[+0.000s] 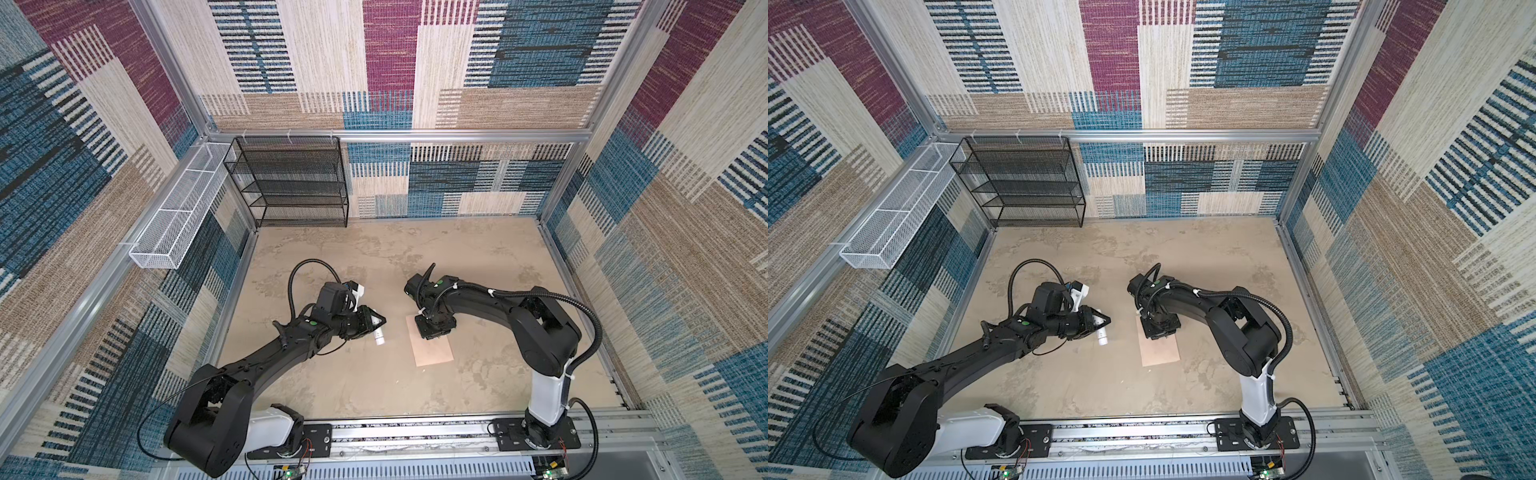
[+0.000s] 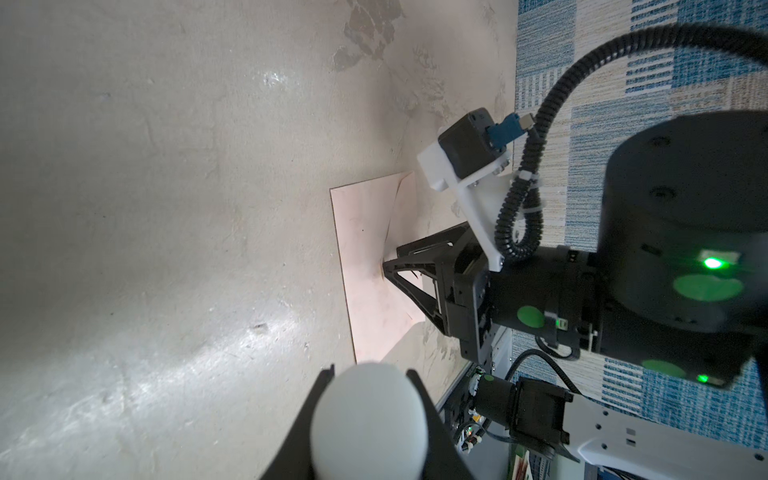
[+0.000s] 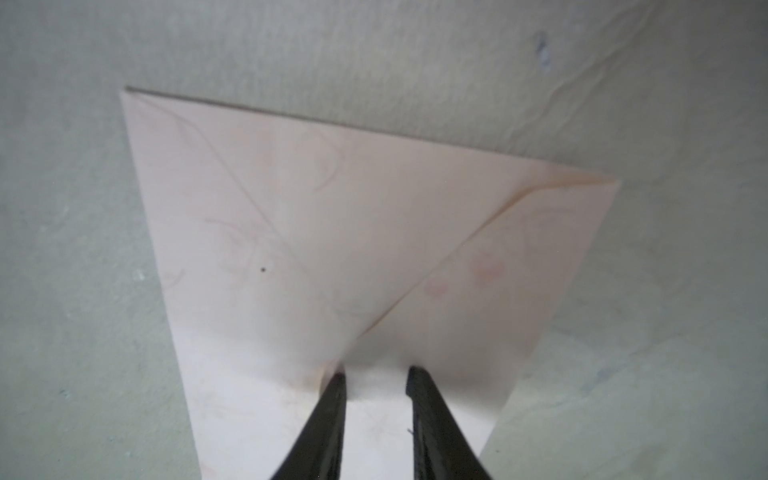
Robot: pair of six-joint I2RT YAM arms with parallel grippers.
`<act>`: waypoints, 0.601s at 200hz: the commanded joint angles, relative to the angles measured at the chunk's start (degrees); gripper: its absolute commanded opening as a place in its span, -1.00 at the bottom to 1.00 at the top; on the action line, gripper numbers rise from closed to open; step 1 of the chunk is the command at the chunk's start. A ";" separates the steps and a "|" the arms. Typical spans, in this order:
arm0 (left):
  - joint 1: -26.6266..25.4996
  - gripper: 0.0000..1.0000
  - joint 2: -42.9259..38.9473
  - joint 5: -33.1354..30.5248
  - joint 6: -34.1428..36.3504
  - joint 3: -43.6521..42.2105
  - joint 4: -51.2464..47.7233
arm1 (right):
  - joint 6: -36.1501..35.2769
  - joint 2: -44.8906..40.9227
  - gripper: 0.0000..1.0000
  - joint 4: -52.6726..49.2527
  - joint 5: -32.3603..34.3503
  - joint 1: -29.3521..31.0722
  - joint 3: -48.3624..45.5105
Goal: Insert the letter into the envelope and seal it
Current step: 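Press the folded flap down along its seam with the right gripper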
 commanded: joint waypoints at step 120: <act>-0.03 -0.74 -1.06 -1.18 2.48 0.20 -2.34 | -0.36 -0.90 -0.24 6.58 -5.31 -1.05 -4.61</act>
